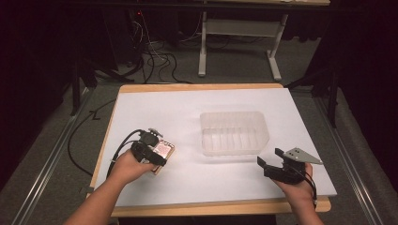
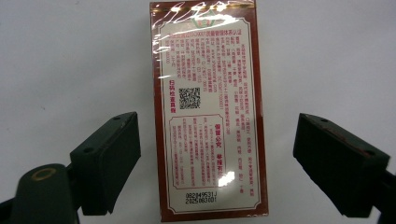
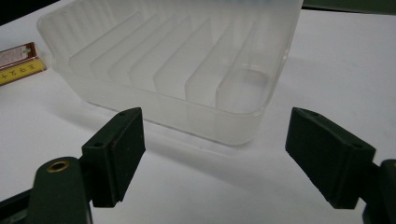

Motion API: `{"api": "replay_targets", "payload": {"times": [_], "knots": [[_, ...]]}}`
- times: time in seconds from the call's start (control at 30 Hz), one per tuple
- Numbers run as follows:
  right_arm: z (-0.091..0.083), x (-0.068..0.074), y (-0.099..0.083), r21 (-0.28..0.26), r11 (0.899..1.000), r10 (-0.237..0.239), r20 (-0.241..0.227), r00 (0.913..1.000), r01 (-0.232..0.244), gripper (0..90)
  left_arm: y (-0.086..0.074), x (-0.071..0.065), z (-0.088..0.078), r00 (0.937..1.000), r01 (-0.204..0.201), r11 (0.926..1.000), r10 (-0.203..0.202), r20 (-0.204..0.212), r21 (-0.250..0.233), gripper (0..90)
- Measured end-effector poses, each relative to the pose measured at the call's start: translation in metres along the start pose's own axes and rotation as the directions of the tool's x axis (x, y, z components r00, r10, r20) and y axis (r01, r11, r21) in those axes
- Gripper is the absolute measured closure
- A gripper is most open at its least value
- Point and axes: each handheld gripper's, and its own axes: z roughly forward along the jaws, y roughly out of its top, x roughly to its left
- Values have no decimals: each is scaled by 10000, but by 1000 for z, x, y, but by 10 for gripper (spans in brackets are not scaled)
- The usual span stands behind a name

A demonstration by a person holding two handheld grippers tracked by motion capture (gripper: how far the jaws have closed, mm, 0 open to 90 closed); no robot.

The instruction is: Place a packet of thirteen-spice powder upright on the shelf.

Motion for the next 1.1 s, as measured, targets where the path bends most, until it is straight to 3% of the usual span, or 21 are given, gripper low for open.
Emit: {"api": "replay_targets", "payload": {"times": [0.23, 0.47, 0.73, 1.1], "knots": [[0, -1, 0, 18, 10000, 45, 24, 10000, -45, 203, 7, 4, 10, 9993, -377, 9960, 370, 100, 816, 152], [0, -1, 0, 58, 10000, 34, 20, 10000, -34, 204, 10, 4, 19, 9979, -640, 9895, 617, 216, 1294, 164], [0, -2, 0, 52, 10000, 52, 78, 10000, -52, 209, 11, 4, 22, 9966, -828, 9862, 813, 160, 1436, 280], [-1, -2, 0, 11, 10000, 33, 91, 10000, -33, 215, 9, 4, 19, 9960, -874, 9892, 892, -102, 1176, 310]]}}
